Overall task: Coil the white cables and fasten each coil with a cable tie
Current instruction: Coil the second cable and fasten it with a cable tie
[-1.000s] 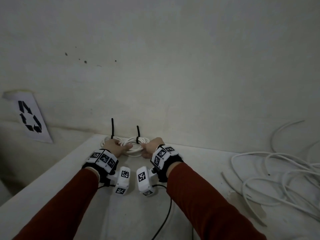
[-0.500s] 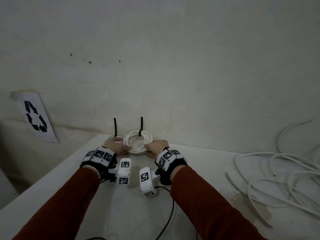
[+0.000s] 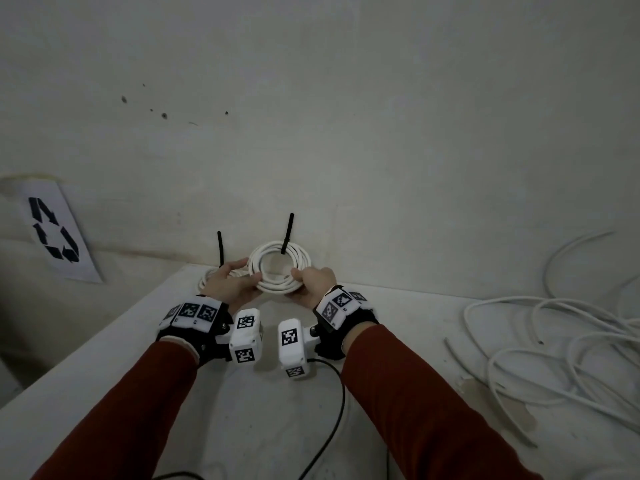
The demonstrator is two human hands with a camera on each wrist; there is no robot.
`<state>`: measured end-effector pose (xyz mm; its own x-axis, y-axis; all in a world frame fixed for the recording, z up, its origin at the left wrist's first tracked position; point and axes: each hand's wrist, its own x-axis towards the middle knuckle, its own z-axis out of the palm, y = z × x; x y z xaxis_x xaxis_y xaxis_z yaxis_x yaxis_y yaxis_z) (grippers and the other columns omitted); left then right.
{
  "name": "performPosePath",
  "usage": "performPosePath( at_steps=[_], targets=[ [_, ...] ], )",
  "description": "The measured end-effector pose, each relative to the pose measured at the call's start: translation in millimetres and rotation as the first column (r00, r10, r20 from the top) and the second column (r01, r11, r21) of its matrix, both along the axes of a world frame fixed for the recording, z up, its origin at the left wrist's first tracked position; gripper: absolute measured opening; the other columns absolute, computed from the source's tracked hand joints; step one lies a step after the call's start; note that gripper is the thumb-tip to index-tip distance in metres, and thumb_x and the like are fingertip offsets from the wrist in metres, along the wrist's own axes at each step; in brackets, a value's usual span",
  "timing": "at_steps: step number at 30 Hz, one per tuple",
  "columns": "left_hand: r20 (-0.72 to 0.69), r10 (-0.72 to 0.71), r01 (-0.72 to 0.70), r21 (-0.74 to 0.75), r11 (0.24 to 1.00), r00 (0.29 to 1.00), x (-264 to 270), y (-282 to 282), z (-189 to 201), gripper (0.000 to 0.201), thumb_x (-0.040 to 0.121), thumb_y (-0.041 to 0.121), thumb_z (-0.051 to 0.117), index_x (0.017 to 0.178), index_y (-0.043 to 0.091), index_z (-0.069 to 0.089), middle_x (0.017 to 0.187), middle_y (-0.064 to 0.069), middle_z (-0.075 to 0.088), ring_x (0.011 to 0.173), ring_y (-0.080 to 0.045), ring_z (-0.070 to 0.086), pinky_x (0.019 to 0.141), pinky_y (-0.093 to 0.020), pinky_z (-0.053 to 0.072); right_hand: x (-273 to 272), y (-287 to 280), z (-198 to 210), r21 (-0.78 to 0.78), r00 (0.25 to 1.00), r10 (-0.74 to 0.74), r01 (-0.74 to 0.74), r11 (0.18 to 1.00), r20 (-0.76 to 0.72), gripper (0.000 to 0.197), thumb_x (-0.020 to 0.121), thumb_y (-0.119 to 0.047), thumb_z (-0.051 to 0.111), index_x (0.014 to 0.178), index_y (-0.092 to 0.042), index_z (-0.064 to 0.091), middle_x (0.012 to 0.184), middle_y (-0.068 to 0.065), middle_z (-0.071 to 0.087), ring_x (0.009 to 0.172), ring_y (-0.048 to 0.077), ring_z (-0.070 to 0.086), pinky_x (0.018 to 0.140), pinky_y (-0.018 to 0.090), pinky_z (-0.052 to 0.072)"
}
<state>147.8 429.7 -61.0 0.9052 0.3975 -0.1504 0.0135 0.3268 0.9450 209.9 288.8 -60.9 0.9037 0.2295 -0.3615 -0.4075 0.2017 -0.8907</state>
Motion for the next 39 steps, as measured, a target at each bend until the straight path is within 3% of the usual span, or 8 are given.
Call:
performPosePath(
  at_steps=[3, 5, 9, 12, 24, 26, 30, 39],
  targets=[
    [0.004, -0.003, 0.003, -0.071, 0.997, 1.0, -0.3, 2.3, -0.2, 0.047, 0.088, -0.011, 0.053, 0.131, 0.004, 0.044, 0.109, -0.023, 0.061, 0.086, -0.026, 0.064, 0.078, -0.04, 0.055, -0.9, -1.8, 8.8, 0.102, 0.999, 0.041, -0.038, 0.994, -0.027, 0.005, 0.087, 0.003, 0.063, 0.088, 0.005, 0.058, 0.101, 0.028, 0.063, 0.101, 0.039, 0.063, 0.078, 0.052, 0.054],
    [0.037, 0.01, -0.004, -0.14, 0.99, 0.999, 0.3, 1.6, -1.4, 0.048, 0.088, -0.009, 0.053, 0.133, 0.005, 0.044, 0.119, -0.023, 0.059, 0.088, -0.025, 0.064, 0.068, -0.035, 0.059, 0.2, -0.7, 11.7, 0.115, 0.997, 0.07, -0.065, 0.991, -0.038, 0.007, 0.089, 0.0, 0.062, 0.084, 0.003, 0.059, 0.106, 0.028, 0.063, 0.104, 0.038, 0.062, 0.083, 0.051, 0.052],
    [0.137, 0.039, -0.015, -0.172, 0.985, 0.99, -2.9, -7.5, 0.4, 0.033, 0.088, -0.008, 0.053, 0.109, 0.017, 0.055, 0.094, -0.014, 0.067, 0.079, -0.021, 0.067, 0.059, -0.03, 0.059, -3.7, -4.1, 18.1, 0.141, 0.999, -0.022, 0.029, 0.99, -0.045, 0.022, 0.089, 0.001, 0.063, 0.107, 0.012, 0.058, 0.099, 0.028, 0.061, 0.091, 0.036, 0.061, 0.069, 0.048, 0.052],
    [0.233, 0.038, 0.001, -0.167, 0.986, 0.972, -6.4, -14.5, 3.4, 0.035, 0.086, -0.011, 0.054, 0.107, 0.017, 0.055, 0.079, -0.009, 0.073, 0.07, -0.017, 0.071, 0.058, -0.028, 0.057, -4.8, -6.4, 21.6, 0.155, 0.996, -0.077, 0.084, 0.984, -0.05, 0.032, 0.088, 0.001, 0.063, 0.117, 0.014, 0.053, 0.102, 0.029, 0.062, 0.091, 0.037, 0.062, 0.056, 0.045, 0.052],
    [0.419, 0.023, 0.029, -0.117, 0.993, 0.908, -14.5, -36.5, 14.5, 0.034, 0.087, -0.011, 0.052, 0.106, 0.017, 0.053, 0.081, -0.005, 0.073, 0.076, -0.016, 0.07, 0.068, -0.029, 0.058, -19.5, -18.6, 44.3, 0.276, 0.997, -0.011, 0.033, 0.961, -0.08, 0.026, 0.098, -0.006, 0.049, 0.121, 0.005, 0.054, 0.112, 0.023, 0.061, 0.101, 0.036, 0.061, 0.077, 0.046, 0.05],
    [0.435, 0.018, 0.044, -0.132, 0.99, 0.9, -15.7, -39.8, 14.0, 0.033, 0.088, -0.011, 0.051, 0.106, 0.017, 0.053, 0.08, -0.005, 0.073, 0.074, -0.015, 0.07, 0.069, -0.028, 0.058, -22.5, -21.0, 46.1, 0.304, 0.995, 0.03, 0.0, 0.953, -0.095, 0.021, 0.101, -0.009, 0.043, 0.114, 0.004, 0.054, 0.105, 0.02, 0.061, 0.095, 0.033, 0.061, 0.081, 0.043, 0.049],
    [0.409, 0.024, 0.056, -0.182, 0.982, 0.912, -15.0, -44.0, 11.6, 0.029, 0.09, -0.004, 0.051, 0.105, 0.021, 0.054, 0.077, -0.004, 0.072, 0.069, -0.013, 0.069, 0.065, -0.027, 0.058, -25.7, -27.7, 48.8, 0.316, 0.987, 0.089, -0.043, 0.948, -0.133, 0.03, 0.103, -0.011, 0.036, 0.078, -0.001, 0.051, 0.078, 0.013, 0.051, 0.068, 0.024, 0.051, 0.061, 0.033, 0.045],
    [0.315, 0.015, 0.101, -0.349, 0.932, 0.949, -9.3, -42.2, 9.1, 0.023, 0.094, 0.001, 0.047, 0.101, 0.021, 0.057, 0.079, -0.004, 0.073, 0.069, -0.015, 0.071, 0.06, -0.028, 0.058, -31.8, -35.1, 42.5, 0.299, 0.981, 0.134, -0.087, 0.95, -0.14, 0.032, 0.1, -0.023, 0.044, 0.073, -0.009, 0.053, 0.077, 0.002, 0.053, 0.069, 0.016, 0.045, 0.063, 0.029, 0.031]
  ],
)
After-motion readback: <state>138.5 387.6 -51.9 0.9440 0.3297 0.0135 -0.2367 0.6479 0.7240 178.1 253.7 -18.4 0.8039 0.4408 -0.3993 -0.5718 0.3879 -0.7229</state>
